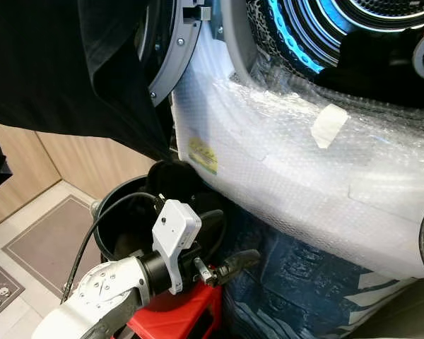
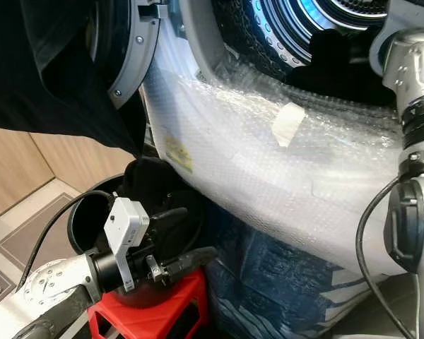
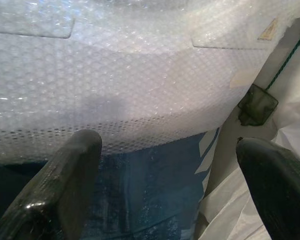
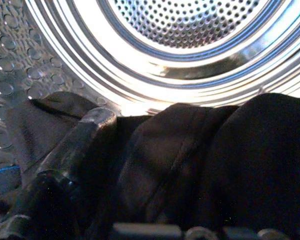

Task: Clothes washing

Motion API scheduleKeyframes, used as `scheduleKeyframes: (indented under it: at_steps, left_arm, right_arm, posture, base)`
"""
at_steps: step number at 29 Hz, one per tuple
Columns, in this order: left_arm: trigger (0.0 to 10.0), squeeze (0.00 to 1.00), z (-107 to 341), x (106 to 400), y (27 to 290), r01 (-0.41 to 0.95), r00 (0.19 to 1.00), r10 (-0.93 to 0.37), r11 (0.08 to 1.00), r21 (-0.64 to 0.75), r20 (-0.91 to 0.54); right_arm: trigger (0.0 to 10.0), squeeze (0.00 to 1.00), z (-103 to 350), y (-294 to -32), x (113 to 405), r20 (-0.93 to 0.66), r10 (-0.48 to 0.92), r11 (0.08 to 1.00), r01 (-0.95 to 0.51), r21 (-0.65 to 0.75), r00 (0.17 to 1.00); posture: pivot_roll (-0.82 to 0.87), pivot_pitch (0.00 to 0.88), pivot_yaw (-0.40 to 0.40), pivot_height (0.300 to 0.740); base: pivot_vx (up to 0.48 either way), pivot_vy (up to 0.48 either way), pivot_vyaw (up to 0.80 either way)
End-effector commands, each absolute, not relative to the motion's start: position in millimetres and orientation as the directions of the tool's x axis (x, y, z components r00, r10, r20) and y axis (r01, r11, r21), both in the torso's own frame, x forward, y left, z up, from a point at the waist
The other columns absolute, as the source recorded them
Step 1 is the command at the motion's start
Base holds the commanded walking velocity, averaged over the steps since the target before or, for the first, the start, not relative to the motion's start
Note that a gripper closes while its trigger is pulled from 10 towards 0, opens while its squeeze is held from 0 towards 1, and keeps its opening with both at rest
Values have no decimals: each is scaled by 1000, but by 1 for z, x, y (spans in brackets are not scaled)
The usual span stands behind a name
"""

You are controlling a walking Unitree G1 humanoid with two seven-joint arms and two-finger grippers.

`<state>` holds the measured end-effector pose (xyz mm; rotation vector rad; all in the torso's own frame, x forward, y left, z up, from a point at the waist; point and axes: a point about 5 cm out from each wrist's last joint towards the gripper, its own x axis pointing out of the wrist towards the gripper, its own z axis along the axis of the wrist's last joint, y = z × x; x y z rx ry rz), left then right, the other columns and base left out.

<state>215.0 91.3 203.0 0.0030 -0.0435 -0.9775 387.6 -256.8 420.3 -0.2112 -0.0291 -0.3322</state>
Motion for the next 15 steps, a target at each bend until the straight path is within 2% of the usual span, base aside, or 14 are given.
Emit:
scheduleKeyframes:
  at_steps: [1, 7, 8, 12, 15]
  left_arm:
    - [10000, 0, 208, 210, 91, 832, 552, -832, 554, 38, 48]
    - [10000, 0, 208, 211, 92, 833, 550, -834, 552, 40, 47]
    - [10000, 0, 208, 211, 92, 835, 547, -836, 548, 42, 44]
    - [10000, 0, 209, 213, 93, 841, 538, -842, 539, 47, 39]
    - [10000, 0, 209, 214, 91, 851, 522, -852, 523, 46, 37]
  right_arm:
    - [10000, 0, 432, -255, 383, 85, -300, 927, 312, -211, 950]
    - [10000, 0, 418, -255, 384, -23, -260, 922, 241, -304, 965]
    - [10000, 0, 410, -257, 383, -85, -233, 923, 192, -334, 969]
    - [10000, 0, 397, -260, 375, -171, -167, 923, 93, -373, 971]
    - [10000, 0, 407, -264, 362, -35, -139, 856, 102, -507, 990]
  posture:
    - [-37, 121, -103, 740]
    - [-47, 120, -86, 740]
    - [-54, 119, -81, 740]
    - [-60, 119, -73, 740]
    - [-79, 117, -54, 740]
  base:
    - [0, 0, 0]
    - [0, 0, 0]
    - [0, 0, 0]
    - [0, 0, 0]
    - [0, 0, 0]
